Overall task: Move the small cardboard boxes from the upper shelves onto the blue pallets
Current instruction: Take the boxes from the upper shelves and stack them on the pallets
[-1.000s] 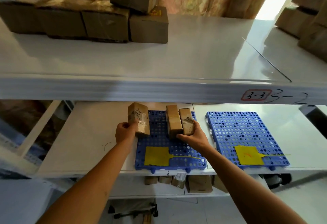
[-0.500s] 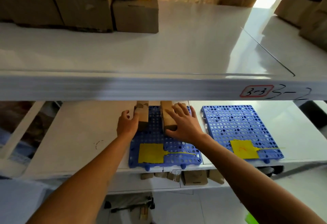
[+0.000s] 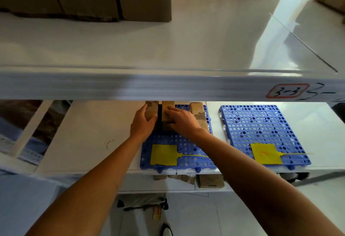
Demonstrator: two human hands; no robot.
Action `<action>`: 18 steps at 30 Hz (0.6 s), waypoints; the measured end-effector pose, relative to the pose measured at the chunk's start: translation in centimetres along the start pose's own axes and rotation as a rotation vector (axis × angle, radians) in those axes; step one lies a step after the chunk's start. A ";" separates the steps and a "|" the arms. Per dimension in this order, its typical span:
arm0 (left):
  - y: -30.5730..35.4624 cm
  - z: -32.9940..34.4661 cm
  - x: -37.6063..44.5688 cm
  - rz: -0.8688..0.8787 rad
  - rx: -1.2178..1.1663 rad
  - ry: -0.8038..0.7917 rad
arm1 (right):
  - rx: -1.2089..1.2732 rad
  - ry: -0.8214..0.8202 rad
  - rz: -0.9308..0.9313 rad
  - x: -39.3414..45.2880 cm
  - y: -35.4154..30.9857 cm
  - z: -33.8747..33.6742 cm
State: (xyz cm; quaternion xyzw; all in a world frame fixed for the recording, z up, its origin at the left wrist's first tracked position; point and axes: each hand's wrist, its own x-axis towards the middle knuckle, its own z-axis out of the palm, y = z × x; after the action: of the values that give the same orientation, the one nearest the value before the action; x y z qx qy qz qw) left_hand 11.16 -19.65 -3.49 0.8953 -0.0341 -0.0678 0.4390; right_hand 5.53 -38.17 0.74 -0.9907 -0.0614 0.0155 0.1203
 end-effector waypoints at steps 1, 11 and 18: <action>-0.1 -0.1 0.0 -0.003 -0.003 -0.003 | 0.048 -0.004 0.004 0.2 -0.4 0.3; 0.4 -0.8 -0.7 0.050 0.004 -0.006 | 0.025 0.199 -0.011 -1.0 -0.6 -0.8; 0.4 0.0 -1.2 0.258 0.287 -0.146 | 0.457 0.285 0.881 -3.8 4.2 -1.4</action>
State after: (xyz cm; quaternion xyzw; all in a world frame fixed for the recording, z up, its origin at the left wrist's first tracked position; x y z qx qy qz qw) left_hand 9.97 -19.73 -3.03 0.9296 -0.1897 -0.0700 0.3083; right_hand 2.30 -43.06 1.11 -0.8632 0.3838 -0.0572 0.3230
